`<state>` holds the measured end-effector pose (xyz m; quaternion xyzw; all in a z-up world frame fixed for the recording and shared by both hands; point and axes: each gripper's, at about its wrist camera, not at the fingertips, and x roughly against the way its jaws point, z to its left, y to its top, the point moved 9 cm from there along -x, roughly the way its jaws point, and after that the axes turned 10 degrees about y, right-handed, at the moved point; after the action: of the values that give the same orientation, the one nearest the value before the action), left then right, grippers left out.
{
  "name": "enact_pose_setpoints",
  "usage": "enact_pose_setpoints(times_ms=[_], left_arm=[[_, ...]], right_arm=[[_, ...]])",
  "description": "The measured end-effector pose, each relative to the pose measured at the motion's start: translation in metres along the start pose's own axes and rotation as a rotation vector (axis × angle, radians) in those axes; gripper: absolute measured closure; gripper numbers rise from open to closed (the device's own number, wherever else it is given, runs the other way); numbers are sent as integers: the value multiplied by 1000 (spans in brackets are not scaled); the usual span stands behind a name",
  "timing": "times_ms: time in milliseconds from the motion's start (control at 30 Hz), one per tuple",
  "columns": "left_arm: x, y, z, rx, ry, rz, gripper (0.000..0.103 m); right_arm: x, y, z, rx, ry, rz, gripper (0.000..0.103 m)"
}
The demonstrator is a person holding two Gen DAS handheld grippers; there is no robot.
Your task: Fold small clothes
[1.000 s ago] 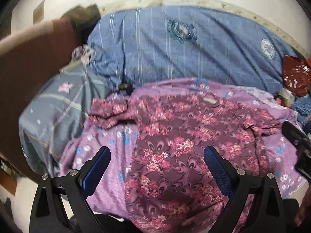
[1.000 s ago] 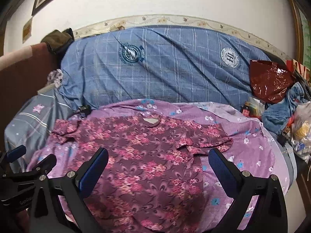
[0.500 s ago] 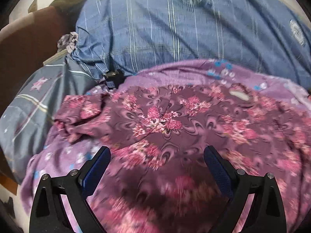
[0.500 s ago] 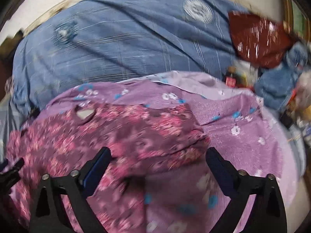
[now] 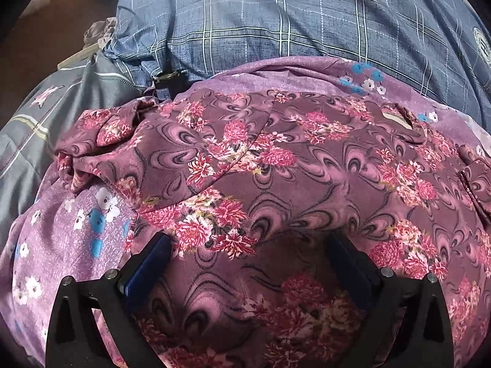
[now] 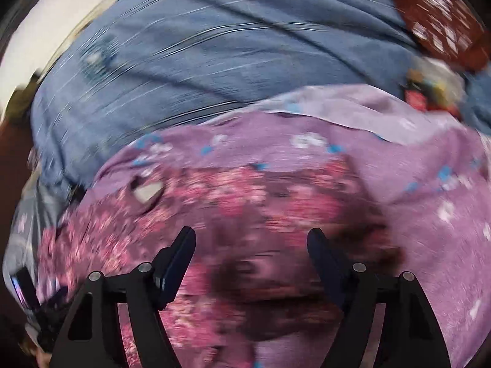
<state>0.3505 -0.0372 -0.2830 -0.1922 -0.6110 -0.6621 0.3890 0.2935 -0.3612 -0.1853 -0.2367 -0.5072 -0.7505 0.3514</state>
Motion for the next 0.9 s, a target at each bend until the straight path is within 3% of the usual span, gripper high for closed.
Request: enact_pose_setpoints(times_ms=[167,233,300,367,467,567,667,800,900], left_arm=[[4,-3,4,-10,-23,20,0],[15,-6,7,-27,-51,49,2],[19,2,11,-55,-86,76,7],[29,17,24,-49,-63,-3,11],[47,43,52,50,-17,-137,9],[58,58,81,125,59,-236,9],[53,57,94,151,87,-227,9],[49,55,107,191,89,-206,9],[47,63,116,211,85,-212,9]], right_arm=[[-55,-17,11,11,-77,155,30],[-62,-17,9,56,-141,129,50],[-53,-12,11,58,-138,105,83],[-36,-4,12,25,-103,48,84],[-18,3,20,1,-73,1,86],[2,13,38,-80,47,-41,83],[10,23,54,-149,168,-47,82],[1,25,67,-256,266,-9,84],[3,32,98,-304,397,-32,84]])
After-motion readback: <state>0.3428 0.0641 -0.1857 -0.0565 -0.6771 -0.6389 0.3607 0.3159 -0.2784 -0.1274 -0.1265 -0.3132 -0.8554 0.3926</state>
